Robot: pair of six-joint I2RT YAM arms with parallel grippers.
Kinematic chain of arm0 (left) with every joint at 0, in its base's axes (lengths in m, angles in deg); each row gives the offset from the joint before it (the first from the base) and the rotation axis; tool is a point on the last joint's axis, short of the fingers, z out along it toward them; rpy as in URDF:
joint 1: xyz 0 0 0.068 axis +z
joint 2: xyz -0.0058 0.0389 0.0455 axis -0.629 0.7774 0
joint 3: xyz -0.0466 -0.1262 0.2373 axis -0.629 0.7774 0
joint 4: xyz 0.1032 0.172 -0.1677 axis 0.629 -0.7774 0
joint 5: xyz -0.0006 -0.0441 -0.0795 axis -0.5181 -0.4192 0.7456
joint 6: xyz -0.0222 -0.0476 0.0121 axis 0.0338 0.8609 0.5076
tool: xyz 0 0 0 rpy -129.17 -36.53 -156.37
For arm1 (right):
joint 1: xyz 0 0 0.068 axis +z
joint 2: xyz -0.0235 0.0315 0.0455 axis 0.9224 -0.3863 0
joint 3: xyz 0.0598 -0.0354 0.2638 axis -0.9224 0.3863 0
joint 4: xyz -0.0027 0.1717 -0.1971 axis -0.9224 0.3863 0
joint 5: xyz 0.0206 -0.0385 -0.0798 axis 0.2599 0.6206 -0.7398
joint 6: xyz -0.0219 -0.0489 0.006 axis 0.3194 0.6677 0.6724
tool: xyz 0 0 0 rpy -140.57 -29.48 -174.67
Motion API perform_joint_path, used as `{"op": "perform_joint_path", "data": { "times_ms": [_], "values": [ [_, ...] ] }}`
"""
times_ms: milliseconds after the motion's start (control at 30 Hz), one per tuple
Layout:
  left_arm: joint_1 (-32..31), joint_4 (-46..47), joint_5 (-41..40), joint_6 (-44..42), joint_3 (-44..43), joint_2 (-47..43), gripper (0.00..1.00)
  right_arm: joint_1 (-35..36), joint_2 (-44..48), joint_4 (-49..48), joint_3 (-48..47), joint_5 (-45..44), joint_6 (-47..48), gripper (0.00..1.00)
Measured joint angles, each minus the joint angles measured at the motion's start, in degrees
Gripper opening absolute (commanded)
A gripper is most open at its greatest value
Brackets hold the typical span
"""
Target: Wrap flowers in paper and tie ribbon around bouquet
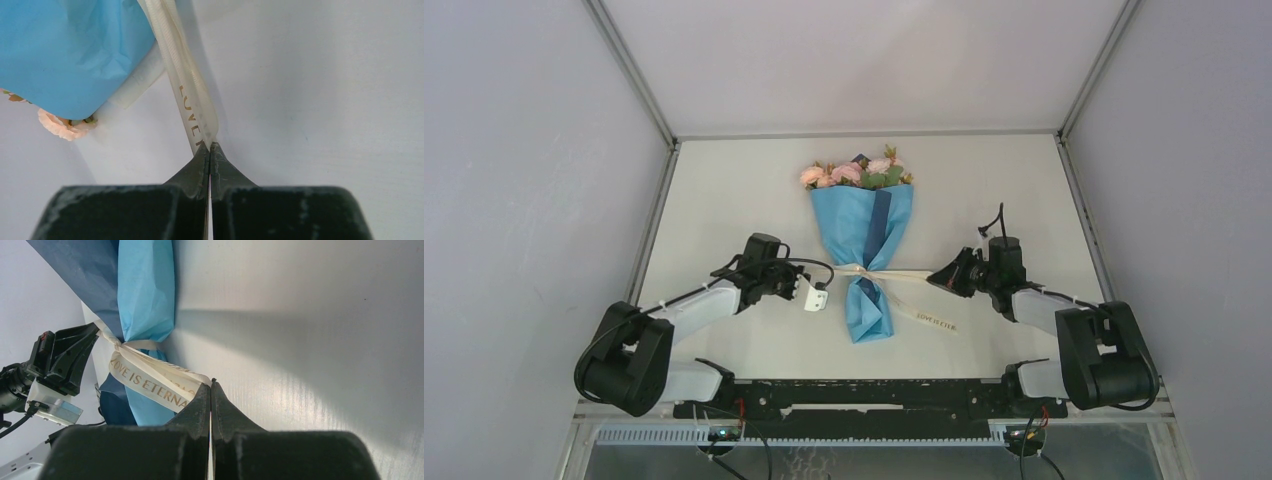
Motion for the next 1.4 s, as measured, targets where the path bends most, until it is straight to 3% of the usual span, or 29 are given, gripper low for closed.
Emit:
{"op": "perform_joint_path", "data": {
  "times_ms": [400,433,500,533,600,633,767,933,1133,1233,1400],
  "values": [
    [0.0,0.1,0.1,0.0,0.0,0.0,0.0,0.0,0.0,0.4,0.0,0.2,0.0,0.0],
    [0.0,0.0,0.1,0.0,0.0,0.0,0.06,0.1,0.0,0.4,0.0,0.2,0.0,0.09],
    [0.0,-0.2,0.1,0.1,0.0,-0.3,0.48,0.2,0.0,0.3,0.0,0.3,0.1,0.33],
    [-0.1,-0.7,-0.6,0.2,0.0,-0.7,0.63,0.2,0.0,0.3,0.0,0.1,0.1,0.49],
    [-0.1,-1.9,-2.4,0.3,0.6,-1.8,0.78,-0.2,0.0,0.9,0.0,-1.5,0.5,0.87],
    [-0.2,-2.8,-3.3,1.0,1.0,-2.5,0.82,-0.4,0.1,1.1,0.0,-2.2,0.4,0.98],
    [-1.3,-6.4,-4.3,3.4,1.7,-5.1,0.91,-0.7,4.3,2.6,0.0,-4.4,1.6,1.0],
    [-1.6,-10.1,-2.6,11.2,1.5,-9.6,0.97,-1.0,16.3,8.0,0.0,-9.0,4.9,0.99],
    [-0.3,-5.4,-2.8,37.8,0.4,-14.5,1.0,-5.9,31.3,11.5,0.0,-15.5,11.6,1.0],
    [1.2,0.2,-9.3,53.0,0.4,-16.1,1.0,-8.2,34.8,11.9,0.0,-19.8,14.6,1.0],
    [4.8,7.1,-22.8,69.9,0.7,-18.2,1.0,-9.1,37.6,11.3,0.2,-26.4,18.6,1.0]
  ]
}}
